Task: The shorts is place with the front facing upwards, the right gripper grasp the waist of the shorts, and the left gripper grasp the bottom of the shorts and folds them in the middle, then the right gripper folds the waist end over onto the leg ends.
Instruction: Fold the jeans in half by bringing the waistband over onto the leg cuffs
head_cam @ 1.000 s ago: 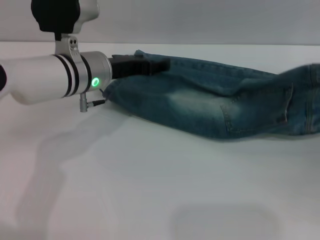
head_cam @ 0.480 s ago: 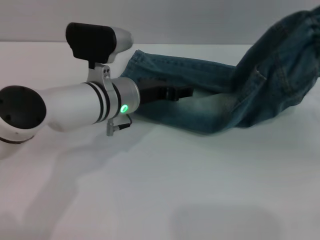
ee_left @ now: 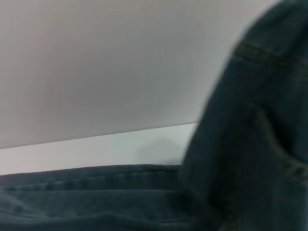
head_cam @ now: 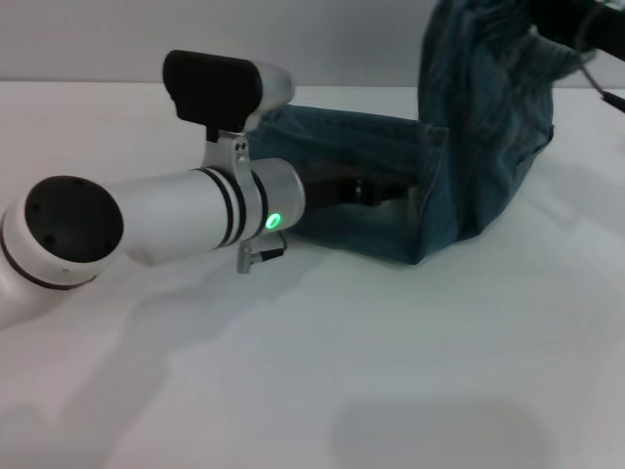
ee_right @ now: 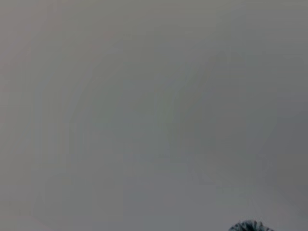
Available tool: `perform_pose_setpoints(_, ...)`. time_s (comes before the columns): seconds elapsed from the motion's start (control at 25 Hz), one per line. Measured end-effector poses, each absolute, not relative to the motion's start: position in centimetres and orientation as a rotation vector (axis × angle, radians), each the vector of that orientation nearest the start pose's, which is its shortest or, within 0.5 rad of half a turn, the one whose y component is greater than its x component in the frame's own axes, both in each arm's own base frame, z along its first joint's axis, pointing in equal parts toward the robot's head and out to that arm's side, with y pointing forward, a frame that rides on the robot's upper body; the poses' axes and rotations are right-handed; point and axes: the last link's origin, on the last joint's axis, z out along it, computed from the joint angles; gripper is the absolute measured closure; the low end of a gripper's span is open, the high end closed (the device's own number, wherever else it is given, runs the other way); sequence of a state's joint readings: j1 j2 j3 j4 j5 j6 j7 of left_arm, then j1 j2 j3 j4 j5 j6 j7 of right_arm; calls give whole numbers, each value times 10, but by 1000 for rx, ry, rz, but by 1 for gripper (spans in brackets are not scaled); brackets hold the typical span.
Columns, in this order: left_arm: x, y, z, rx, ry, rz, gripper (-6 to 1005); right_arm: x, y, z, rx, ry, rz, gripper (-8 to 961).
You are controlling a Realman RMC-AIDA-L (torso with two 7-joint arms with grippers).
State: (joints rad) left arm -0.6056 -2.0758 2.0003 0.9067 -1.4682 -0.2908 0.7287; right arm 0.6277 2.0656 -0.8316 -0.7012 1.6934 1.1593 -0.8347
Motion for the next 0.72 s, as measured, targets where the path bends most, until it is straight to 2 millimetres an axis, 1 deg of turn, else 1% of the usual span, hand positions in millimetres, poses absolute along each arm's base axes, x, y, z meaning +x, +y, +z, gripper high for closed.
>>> perform_pose_setpoints(0.2, -140, 377, -130, -2387, -964, -458, 190, 172, 433, 36, -2036, 1607, 1356, 938)
perform_pose_setpoints(0.28, -137, 376, -132, -2397, -958, -460, 190, 166, 436, 33, -2055, 1597, 1338, 938)
perform_pose_setpoints(0.72, -137, 374, -134, -2401, -967, -464, 191, 154, 452, 32, -2054, 1552, 1266, 938)
